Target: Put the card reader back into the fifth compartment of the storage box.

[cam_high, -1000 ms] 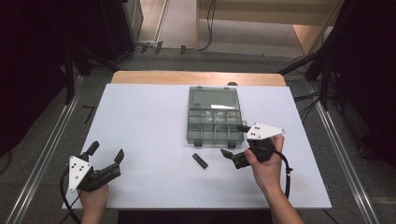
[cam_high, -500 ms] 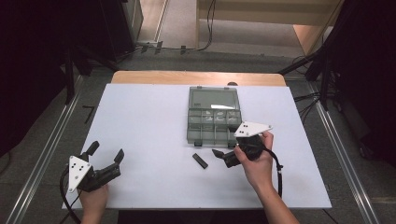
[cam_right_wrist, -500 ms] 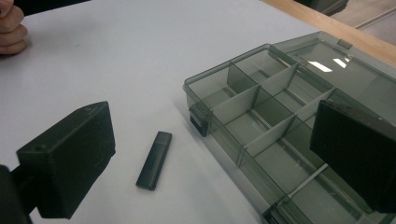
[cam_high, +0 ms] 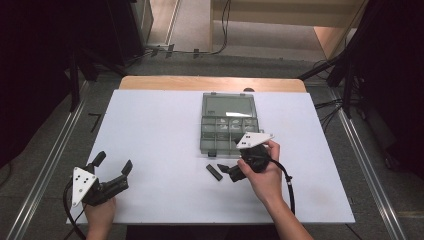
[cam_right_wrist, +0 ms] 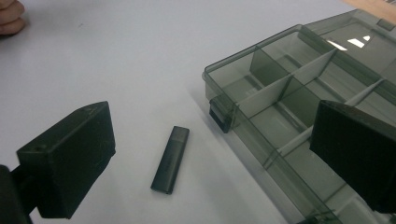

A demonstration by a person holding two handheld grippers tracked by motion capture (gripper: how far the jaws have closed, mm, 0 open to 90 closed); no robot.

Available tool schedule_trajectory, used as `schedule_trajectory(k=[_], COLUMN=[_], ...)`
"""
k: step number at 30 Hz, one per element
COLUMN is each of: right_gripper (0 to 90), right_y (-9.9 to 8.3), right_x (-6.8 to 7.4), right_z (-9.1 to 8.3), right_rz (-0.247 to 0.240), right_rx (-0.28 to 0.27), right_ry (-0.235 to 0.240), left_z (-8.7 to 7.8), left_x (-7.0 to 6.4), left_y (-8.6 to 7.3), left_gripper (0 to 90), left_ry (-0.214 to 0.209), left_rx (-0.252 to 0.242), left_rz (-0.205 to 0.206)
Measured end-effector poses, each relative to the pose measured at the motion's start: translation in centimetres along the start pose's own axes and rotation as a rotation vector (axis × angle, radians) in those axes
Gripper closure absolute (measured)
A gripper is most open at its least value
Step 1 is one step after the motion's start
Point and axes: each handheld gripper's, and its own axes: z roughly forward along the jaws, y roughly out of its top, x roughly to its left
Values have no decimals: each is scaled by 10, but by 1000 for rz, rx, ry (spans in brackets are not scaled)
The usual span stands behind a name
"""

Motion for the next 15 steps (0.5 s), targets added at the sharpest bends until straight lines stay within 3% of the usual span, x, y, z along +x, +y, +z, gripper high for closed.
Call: schedule_trajectory(k=[6,8,10,15], right_gripper=[0,125,126,127], right_y=[0,0,-1,-3], right_x=[5,6,7,9], right_z=[10,12,15,22], right_rz=[-2,4,6,8], right_rx=[47,53,68,100], right_ry=[4,-16,-23,18], left_z=[0,0,0,0], left_x=[0,0,0,0], left_y=[0,0,0,0], left_gripper=[116,116,116,116], left_ry=[-2,-3,-4,-3], left_rx=[1,1,2,2], left_rz=[1,1,1,0])
